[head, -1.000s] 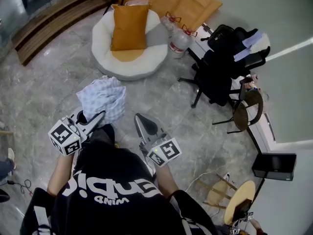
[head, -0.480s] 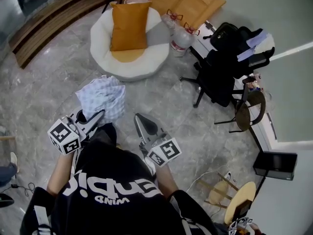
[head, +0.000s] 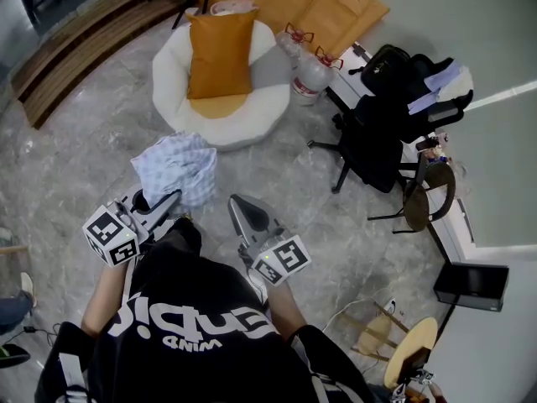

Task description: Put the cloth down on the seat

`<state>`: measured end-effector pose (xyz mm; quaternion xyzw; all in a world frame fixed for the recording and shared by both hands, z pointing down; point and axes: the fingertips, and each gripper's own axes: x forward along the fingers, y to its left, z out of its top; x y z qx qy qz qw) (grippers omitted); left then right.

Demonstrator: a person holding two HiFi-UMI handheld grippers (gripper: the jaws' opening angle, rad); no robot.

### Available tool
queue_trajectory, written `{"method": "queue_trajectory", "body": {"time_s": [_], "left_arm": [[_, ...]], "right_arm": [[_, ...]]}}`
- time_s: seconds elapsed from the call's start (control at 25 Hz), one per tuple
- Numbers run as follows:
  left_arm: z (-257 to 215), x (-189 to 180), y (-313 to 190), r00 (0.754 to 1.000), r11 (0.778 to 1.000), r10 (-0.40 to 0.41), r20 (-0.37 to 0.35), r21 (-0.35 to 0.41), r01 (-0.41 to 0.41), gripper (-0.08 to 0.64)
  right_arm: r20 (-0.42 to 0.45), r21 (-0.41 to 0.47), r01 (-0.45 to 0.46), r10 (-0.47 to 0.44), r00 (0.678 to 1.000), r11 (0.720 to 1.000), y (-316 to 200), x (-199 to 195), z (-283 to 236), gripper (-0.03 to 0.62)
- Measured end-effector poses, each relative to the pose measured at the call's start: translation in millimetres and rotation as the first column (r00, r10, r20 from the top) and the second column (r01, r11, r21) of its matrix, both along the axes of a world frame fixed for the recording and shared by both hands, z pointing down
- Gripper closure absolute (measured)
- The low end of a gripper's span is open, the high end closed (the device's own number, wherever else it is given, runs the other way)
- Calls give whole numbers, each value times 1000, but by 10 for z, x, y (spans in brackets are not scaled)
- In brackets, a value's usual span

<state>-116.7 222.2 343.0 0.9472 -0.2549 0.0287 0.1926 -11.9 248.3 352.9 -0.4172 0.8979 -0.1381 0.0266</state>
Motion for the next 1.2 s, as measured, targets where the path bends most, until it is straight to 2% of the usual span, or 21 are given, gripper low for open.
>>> {"method": "queue_trajectory", "body": {"time_s": [0.32,0.68,1.2], "left_arm": [[-3,-65,-547,999,1000,27,-21,6,-27,474],[-37,-228,-1252,998,998,63,-11,-5,-63,474],[42,-138,-1682,994,994,104,-28,-37,-105,474]], "right_arm": [[-11,-2,-13,13,1000,1000,-493,-83,-99,572],[-13,10,-37,37,999,999,-1217,-275,-104,572],[-30,-36,-95,94,995,995,-1553,-160,-13,572]]}}
